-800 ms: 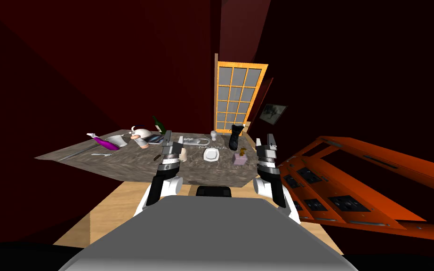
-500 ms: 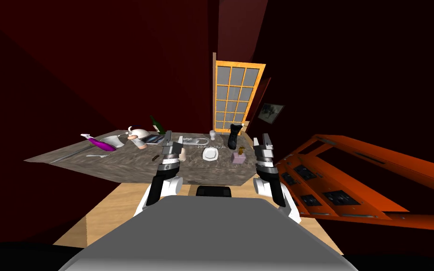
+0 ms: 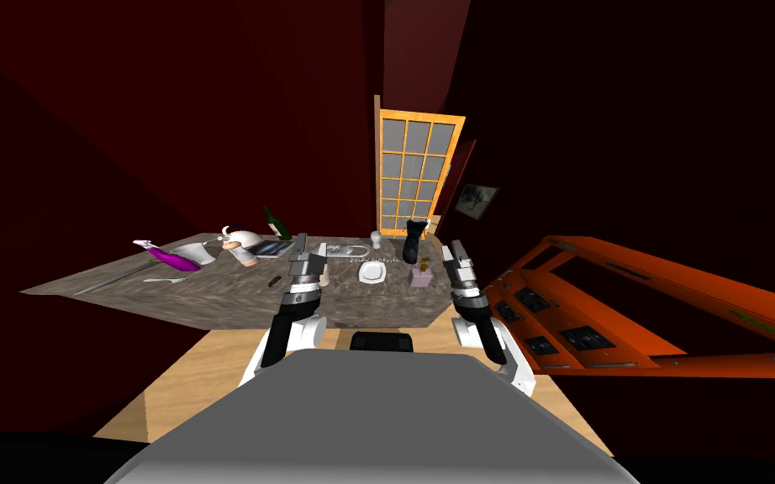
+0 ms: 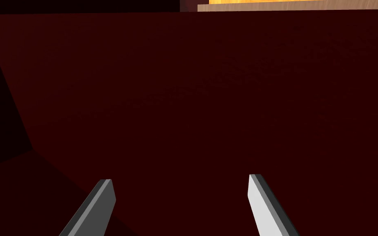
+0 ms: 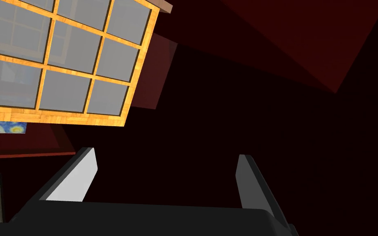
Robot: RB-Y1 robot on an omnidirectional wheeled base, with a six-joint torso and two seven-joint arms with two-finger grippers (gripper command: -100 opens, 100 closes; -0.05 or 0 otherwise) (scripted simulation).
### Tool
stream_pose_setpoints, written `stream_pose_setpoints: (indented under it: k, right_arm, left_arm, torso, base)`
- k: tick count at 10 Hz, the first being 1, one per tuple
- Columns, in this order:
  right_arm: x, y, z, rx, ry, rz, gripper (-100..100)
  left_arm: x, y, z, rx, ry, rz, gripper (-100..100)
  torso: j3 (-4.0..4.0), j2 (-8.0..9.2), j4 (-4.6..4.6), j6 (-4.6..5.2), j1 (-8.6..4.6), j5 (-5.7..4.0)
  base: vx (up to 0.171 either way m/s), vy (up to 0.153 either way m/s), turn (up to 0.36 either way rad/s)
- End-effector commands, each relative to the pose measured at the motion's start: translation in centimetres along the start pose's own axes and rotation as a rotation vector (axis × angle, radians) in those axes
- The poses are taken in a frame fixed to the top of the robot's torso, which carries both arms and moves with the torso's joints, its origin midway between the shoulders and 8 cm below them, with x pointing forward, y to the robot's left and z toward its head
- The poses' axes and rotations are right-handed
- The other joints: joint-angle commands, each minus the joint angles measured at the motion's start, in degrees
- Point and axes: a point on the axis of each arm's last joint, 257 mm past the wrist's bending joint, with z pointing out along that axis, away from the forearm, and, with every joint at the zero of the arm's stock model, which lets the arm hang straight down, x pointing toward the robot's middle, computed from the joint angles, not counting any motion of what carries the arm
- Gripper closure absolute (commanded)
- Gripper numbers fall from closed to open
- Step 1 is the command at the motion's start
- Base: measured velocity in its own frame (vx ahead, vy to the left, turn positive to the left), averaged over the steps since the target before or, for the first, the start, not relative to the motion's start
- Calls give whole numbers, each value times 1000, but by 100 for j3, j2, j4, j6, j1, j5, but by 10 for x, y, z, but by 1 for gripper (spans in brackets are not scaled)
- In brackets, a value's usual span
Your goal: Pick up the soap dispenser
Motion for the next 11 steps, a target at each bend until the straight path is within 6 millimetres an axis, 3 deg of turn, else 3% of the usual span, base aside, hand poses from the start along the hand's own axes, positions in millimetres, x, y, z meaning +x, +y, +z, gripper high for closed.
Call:
stream_pose_setpoints:
  k: [1,6,11]
  right_arm:
    - [15,-1,-1,-11,66,-30,-100]
    - [52,-12,-14,-23,244,-113,-100]
    - [75,-26,-33,-20,395,-184,-100]
  left_arm:
    - [0,0,0,0,0,0,0]
    - [0,0,0,0,0,0,0]
    - [0,0,0,0,0,0,0]
  torso:
    - [0,0,0,0,0,0]
    - [-3,-4,-1,0,0,0]
    - [-4,-6,-2,0,-8,-1]
  base:
    - [-29,-22,-37]
    - [-29,-32,-24]
    - [-19,-40,-2]
